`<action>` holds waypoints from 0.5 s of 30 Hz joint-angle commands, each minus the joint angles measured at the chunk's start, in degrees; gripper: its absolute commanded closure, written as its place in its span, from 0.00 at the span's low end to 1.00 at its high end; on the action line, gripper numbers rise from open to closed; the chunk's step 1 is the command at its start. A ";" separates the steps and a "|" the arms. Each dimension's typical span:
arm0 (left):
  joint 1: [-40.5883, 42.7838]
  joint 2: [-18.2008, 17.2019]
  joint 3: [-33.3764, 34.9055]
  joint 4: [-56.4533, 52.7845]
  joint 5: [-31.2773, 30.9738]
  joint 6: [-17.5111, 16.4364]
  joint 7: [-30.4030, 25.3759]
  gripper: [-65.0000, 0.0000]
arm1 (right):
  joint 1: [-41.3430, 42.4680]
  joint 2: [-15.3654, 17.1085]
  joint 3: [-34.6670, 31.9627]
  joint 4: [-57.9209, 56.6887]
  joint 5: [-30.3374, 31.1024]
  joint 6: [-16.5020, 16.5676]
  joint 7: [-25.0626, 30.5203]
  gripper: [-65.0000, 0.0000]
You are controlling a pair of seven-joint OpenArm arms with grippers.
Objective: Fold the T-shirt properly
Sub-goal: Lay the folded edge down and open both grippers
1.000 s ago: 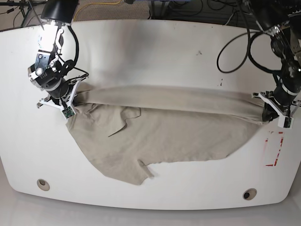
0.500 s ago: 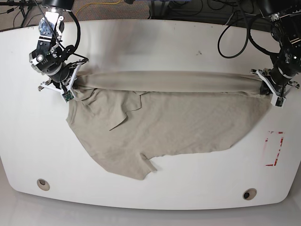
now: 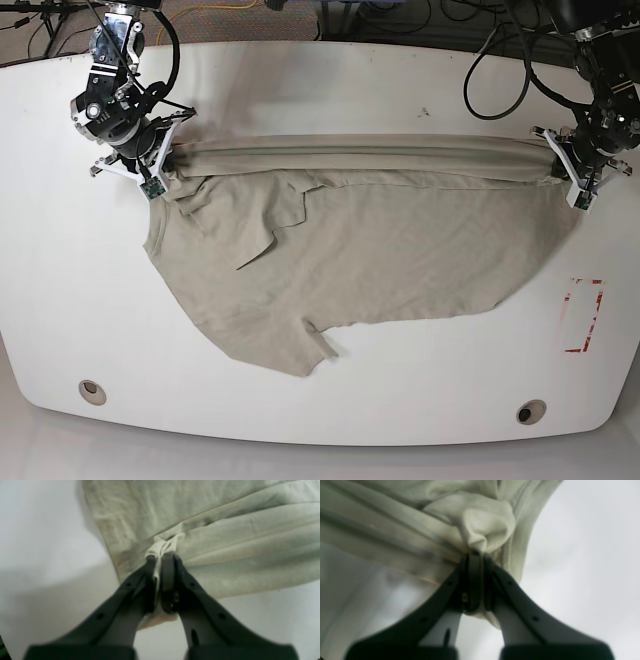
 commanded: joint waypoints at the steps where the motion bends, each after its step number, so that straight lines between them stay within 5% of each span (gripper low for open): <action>1: -0.70 -1.14 -0.37 0.49 0.15 0.14 -1.00 1.00 | 0.33 0.56 0.25 0.81 -1.03 -0.36 0.58 1.00; 5: -0.70 -1.31 0.33 0.49 0.23 0.14 -1.00 0.98 | 0.33 0.47 0.08 0.20 -1.82 -0.36 0.58 1.00; 9: -0.70 -1.40 2.00 0.49 0.23 0.14 -1.00 0.80 | 0.33 0.47 0.08 -1.21 -1.82 -0.36 0.58 0.94; 15: -0.79 -1.49 2.53 0.49 0.23 0.18 -1.00 0.41 | 0.33 0.47 0.08 -2.35 -1.82 -0.36 0.58 0.57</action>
